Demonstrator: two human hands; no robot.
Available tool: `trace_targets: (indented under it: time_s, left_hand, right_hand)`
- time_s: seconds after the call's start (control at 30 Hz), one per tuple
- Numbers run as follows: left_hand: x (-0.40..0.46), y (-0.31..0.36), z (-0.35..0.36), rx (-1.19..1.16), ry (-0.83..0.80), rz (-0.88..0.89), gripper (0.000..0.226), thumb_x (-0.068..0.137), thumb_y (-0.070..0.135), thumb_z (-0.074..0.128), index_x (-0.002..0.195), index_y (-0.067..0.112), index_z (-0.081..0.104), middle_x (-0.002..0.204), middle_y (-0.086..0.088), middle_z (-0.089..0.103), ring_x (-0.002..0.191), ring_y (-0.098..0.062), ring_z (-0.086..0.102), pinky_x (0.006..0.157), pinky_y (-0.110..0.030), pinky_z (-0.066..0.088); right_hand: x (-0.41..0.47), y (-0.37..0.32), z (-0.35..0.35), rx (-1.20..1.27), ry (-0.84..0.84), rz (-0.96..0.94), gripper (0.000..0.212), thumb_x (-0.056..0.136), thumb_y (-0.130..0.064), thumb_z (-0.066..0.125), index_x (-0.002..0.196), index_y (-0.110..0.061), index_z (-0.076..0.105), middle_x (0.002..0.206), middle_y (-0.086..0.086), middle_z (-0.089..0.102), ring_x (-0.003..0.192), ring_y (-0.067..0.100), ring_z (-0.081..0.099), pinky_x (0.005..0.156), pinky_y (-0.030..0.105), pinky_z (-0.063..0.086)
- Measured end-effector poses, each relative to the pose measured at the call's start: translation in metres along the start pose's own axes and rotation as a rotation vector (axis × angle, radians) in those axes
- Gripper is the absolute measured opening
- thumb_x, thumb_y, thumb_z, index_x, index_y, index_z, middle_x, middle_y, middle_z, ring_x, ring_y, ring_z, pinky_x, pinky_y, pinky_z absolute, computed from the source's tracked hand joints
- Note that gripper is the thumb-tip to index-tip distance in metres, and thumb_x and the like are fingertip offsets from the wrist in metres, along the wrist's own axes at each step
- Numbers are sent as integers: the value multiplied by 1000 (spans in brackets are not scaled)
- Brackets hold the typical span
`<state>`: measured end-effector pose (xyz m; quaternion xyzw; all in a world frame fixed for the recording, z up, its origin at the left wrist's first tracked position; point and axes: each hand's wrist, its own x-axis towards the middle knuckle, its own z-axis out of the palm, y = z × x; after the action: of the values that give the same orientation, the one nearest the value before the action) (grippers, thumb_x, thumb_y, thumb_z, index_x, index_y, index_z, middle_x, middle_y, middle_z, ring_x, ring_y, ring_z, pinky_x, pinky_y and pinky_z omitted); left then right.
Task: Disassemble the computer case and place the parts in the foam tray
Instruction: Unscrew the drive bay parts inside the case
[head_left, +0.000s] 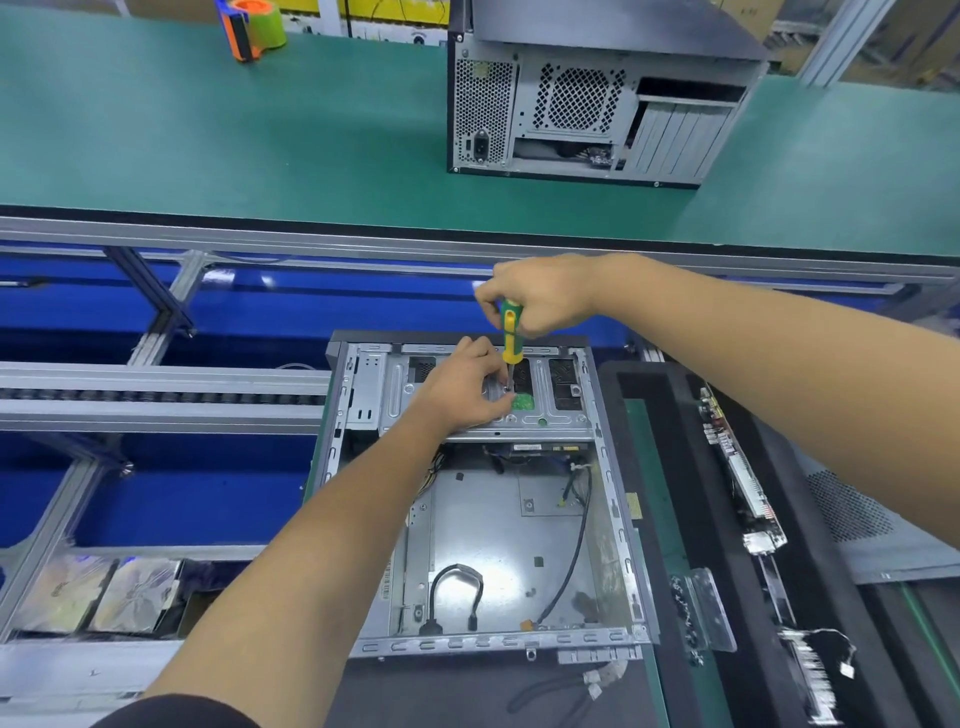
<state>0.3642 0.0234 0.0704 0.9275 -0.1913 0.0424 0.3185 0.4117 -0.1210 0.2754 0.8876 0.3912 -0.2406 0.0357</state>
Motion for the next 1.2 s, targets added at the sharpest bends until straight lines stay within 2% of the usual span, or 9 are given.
trace_targets:
  time_s: [0.03, 0.07, 0.1, 0.17, 0.27, 0.47, 0.6, 0.8, 1.2]
  left_hand:
    - [0, 0, 0, -4, -4, -3, 21, 81, 45, 72, 89, 28, 62, 97, 10, 50, 92, -10, 37, 77, -42, 50]
    - [0, 2, -1, -12, -5, -7, 20, 81, 45, 71, 88, 30, 61, 97, 10, 52, 92, -10, 37, 76, -42, 50]
    - [-1, 3, -2, -22, -4, -10, 19, 81, 45, 71, 87, 31, 60, 97, 10, 52, 91, -10, 37, 76, -42, 50]
    - [-2, 3, -2, -30, 2, -5, 19, 82, 42, 72, 87, 27, 62, 97, 10, 53, 91, -11, 38, 76, -44, 50]
    - [-2, 3, -1, -29, 11, 9, 22, 82, 37, 75, 90, 19, 65, 97, 5, 57, 91, -15, 39, 75, -45, 49]
    - [-4, 6, -3, -35, 40, 27, 21, 81, 38, 73, 89, 22, 62, 91, 9, 52, 89, -15, 40, 76, -46, 49]
    - [-4, 6, -4, -47, 34, 28, 19, 82, 38, 72, 88, 22, 65, 93, 6, 56, 89, -17, 43, 78, -46, 50]
    - [-5, 5, -1, -33, 38, -10, 16, 83, 37, 75, 89, 25, 68, 94, 12, 55, 92, -12, 44, 76, -44, 52]
    - [-2, 7, -5, -35, 7, -69, 8, 80, 34, 76, 85, 30, 72, 93, 10, 60, 93, -16, 50, 81, -42, 51]
  right_hand:
    - [0, 0, -1, -60, -6, 49, 7, 87, -26, 59, 93, -27, 56, 88, -1, 62, 77, 21, 56, 59, 40, 38]
    - [2, 1, -2, -124, -5, 87, 8, 91, -38, 55, 91, -30, 54, 82, -5, 61, 73, 17, 54, 58, 37, 33]
    - [2, -1, -3, -159, 6, 90, 13, 94, -42, 50, 90, -30, 54, 78, -7, 59, 71, 16, 52, 58, 35, 30]
    - [4, -1, -2, -141, 18, 39, 9, 91, -27, 52, 88, -30, 59, 80, -9, 55, 69, 12, 50, 57, 33, 29]
    - [1, -1, 3, -135, 58, -19, 28, 80, -10, 53, 83, -32, 70, 91, -11, 47, 73, 6, 50, 55, 30, 32]
    - [-3, 8, 4, -117, 111, -16, 33, 77, -8, 51, 81, -36, 70, 90, -11, 45, 74, 5, 49, 54, 29, 26]
    - [-7, 11, 2, -76, 161, -7, 35, 74, -6, 49, 80, -34, 70, 91, -11, 48, 80, 5, 50, 56, 29, 28]
    - [-10, 15, 2, -33, 159, 16, 35, 75, -4, 50, 80, -32, 70, 92, -10, 49, 80, 3, 50, 58, 31, 33]
    - [-33, 20, 20, -22, 127, 84, 36, 73, -5, 47, 77, -34, 69, 95, -12, 51, 82, 8, 54, 57, 30, 31]
